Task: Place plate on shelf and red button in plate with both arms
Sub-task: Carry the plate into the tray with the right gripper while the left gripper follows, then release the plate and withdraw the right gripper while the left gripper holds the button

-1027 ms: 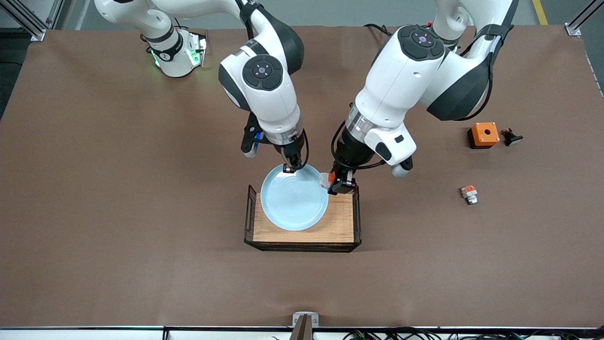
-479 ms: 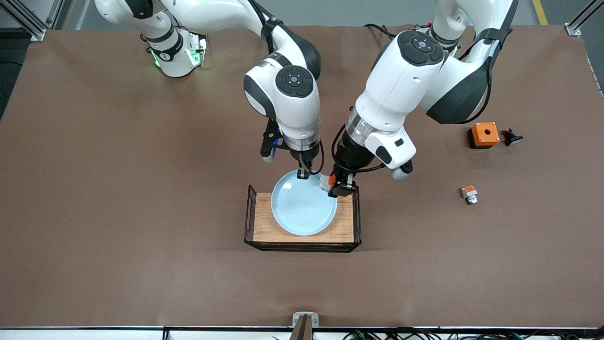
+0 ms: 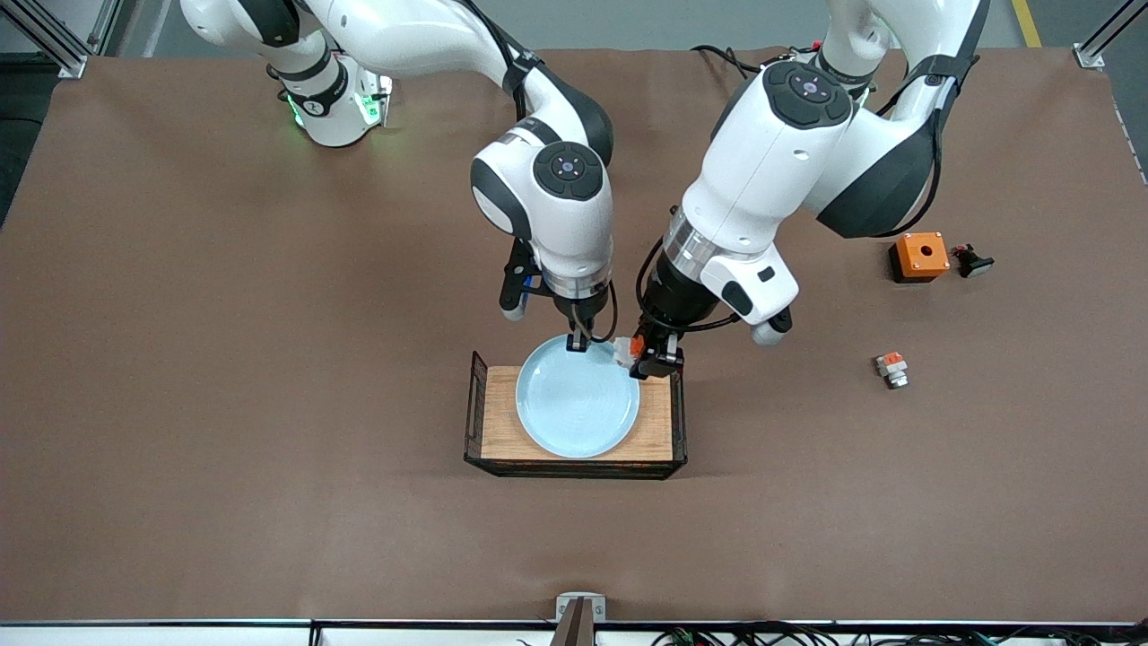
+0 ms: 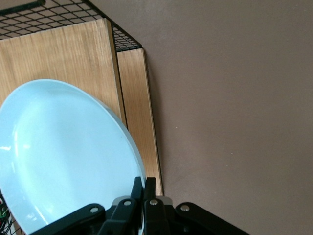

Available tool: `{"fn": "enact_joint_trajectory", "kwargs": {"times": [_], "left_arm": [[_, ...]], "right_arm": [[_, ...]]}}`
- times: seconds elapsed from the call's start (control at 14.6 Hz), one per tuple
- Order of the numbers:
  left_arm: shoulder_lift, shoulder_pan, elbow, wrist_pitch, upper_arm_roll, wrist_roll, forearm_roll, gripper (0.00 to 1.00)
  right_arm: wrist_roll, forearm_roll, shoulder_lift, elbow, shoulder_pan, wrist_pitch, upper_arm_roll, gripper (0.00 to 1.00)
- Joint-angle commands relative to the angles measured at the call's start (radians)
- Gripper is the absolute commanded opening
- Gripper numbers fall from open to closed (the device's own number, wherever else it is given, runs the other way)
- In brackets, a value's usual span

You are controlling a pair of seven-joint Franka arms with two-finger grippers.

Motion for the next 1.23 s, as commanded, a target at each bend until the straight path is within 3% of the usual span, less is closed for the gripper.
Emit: {"fn": "enact_joint_trajectory", "kwargs": {"times": [0.0, 0.62, 0.68, 0.75, 1.16], "left_arm": [[0.012, -0.001, 0.026, 0.005, 0.001, -0.007, 0.023, 0.21], [0.019, 0.008, 0.026, 0.008, 0.001, -0.006, 0.023, 0.21], [0.02, 0.008, 0.026, 0.008, 0.001, -0.006, 0.025, 0.21], [0.023, 0.008, 0.026, 0.008, 0.001, -0.006, 0.025, 0.21], [0.032, 0.01, 0.025, 0.009, 0.001, -0.004, 0.026, 0.21]], "right_arm": [[0.03, -0.028, 0.033, 0.054, 0.012, -0.008, -0.008, 0.01], [0.027, -0.044, 0.048, 0.056, 0.012, 0.015, -0.009, 0.24], [0.028, -0.044, 0.048, 0.056, 0.012, 0.017, -0.008, 0.53], [0.03, -0.044, 0.048, 0.056, 0.012, 0.021, -0.009, 0.97], [0.024, -0.038, 0.045, 0.066, 0.002, -0.003, 0.003, 1.0]]}}
